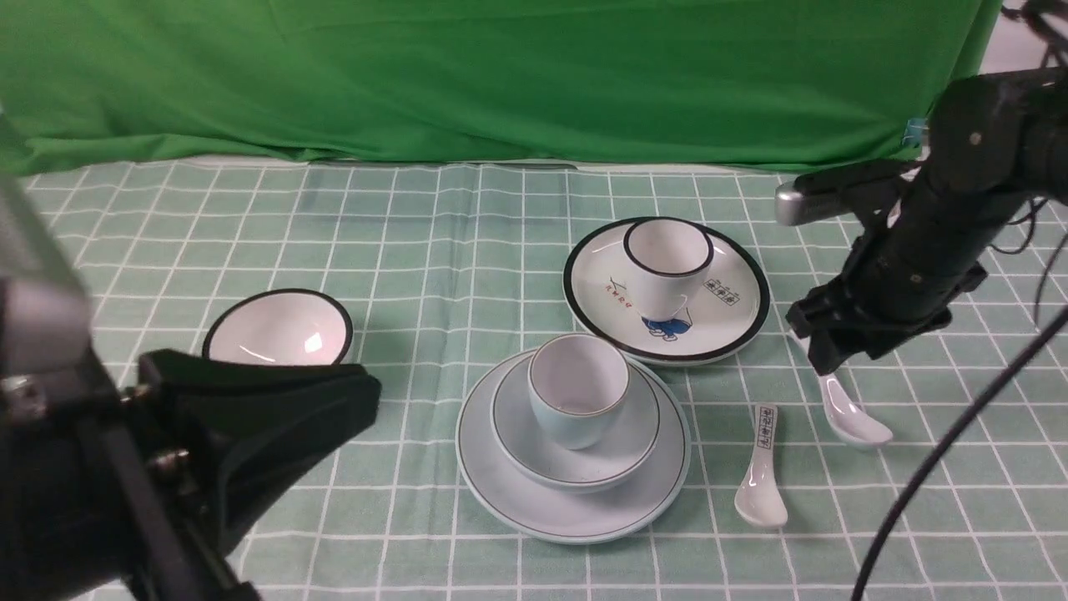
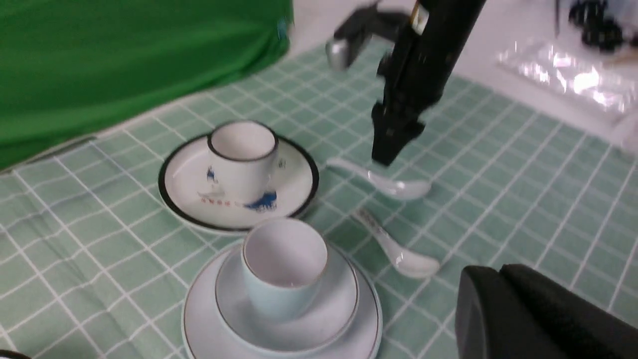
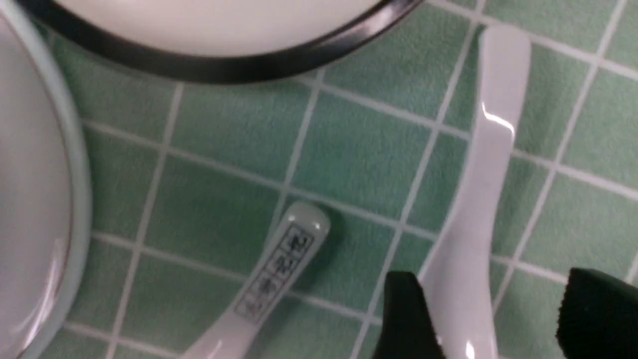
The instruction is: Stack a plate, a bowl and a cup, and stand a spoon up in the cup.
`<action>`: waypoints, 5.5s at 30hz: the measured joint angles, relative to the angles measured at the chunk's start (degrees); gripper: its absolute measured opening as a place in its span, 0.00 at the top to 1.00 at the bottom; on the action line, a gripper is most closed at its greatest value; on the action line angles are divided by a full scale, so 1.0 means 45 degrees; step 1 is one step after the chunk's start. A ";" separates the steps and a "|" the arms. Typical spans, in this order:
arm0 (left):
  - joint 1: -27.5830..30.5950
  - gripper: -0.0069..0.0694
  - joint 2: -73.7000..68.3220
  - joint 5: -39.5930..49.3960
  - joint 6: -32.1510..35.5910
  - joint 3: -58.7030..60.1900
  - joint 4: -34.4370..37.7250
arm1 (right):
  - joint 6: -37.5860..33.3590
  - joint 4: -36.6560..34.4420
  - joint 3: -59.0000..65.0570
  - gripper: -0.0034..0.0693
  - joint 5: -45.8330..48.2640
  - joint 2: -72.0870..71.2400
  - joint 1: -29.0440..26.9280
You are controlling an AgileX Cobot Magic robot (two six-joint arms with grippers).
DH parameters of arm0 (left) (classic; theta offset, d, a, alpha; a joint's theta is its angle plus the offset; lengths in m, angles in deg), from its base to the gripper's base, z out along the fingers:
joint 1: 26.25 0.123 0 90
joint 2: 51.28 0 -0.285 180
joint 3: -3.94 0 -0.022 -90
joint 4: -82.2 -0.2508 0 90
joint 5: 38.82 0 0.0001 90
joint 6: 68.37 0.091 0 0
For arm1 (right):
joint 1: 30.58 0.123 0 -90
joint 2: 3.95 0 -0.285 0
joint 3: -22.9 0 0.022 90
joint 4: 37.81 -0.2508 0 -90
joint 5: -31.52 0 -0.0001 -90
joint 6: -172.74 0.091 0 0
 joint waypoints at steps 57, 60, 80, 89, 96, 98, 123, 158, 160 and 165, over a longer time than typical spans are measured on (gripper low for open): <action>0.0000 0.90 0.0954 0.1239 0.0879 0.0393 -0.0533 | 0.1560 0.1245 0.8878 0.72 -1.7328 -0.6869 0.6801; 0.0000 0.90 0.0954 0.1251 0.0879 0.0393 -0.0630 | 0.3491 0.3971 0.8878 0.72 -1.7446 -0.7189 0.6801; 0.0000 0.90 0.0954 0.1289 0.0883 0.0393 -0.1008 | 0.5980 0.4953 0.9704 0.72 -2.5378 -0.3323 0.4528; 0.0000 0.90 0.0954 0.1289 0.0883 0.0393 -0.1048 | 0.5989 0.4953 0.9335 0.72 -2.5536 -0.2039 0.4133; 0.0000 0.90 0.0954 0.1303 0.0883 0.0393 -0.1048 | 0.5900 0.4981 0.8828 0.72 -2.5610 -0.1561 0.4068; 0.0000 0.90 0.0954 0.1380 0.0883 0.0393 -0.1048 | 0.5753 0.4981 0.8828 0.72 -2.5610 -0.1533 0.4068; 0.0000 0.90 0.1154 0.1537 0.0911 0.0561 -0.1020 | 0.9789 0.8844 0.9066 0.54 -1.9884 -0.5987 0.4068; 0.0000 0.89 0.2965 -0.3604 0.0911 0.5519 -0.1624 | 1.6484 1.3216 1.4241 0.89 -1.0628 -1.6603 0.4004; 0.0000 0.89 0.2965 -0.3594 0.0911 0.5519 -0.1624 | 1.4824 1.3135 1.5409 0.93 -1.1440 -1.8036 0.2338; 0.0000 0.89 0.2965 -0.3594 0.0911 0.5519 -0.1635 | 1.5328 1.3085 1.8330 0.93 -1.1938 -2.1894 -0.0873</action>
